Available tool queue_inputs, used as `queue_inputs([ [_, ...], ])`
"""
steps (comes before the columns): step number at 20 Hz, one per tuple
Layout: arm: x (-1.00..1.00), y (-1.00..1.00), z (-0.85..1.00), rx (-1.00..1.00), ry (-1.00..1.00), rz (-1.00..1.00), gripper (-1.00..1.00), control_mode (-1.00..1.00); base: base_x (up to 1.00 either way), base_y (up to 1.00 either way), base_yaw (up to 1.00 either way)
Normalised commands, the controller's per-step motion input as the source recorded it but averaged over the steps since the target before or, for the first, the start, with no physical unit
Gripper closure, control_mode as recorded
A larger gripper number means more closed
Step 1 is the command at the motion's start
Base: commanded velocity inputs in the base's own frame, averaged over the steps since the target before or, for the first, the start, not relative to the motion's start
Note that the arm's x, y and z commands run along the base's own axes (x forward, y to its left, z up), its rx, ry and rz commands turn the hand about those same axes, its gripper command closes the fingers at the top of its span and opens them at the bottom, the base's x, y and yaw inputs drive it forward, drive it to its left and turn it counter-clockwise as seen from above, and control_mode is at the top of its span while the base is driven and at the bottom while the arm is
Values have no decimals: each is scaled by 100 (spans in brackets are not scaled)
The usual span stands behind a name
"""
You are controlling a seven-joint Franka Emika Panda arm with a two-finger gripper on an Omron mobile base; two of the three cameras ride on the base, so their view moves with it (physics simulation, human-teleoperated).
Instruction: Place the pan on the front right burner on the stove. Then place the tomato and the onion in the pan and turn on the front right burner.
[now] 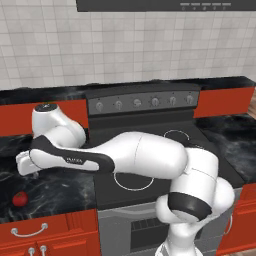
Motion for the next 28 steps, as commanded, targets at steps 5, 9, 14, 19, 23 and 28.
queue_inputs([
  [5,0,39,-14,3,-19,0,-100,-100,0,0,0],
  [9,0,25,-21,6,-12,0,-100,-100,0,0,0],
  [14,2,18,-19,10,-1,0,-100,-100,0,0,0],
  [19,8,17,-24,8,8,0,-100,-100,0,0,0],
  [23,1,16,-32,1,1,0,-100,-100,0,0,0],
  [28,0,15,-33,0,0,0,-100,-100,0,0,0],
])
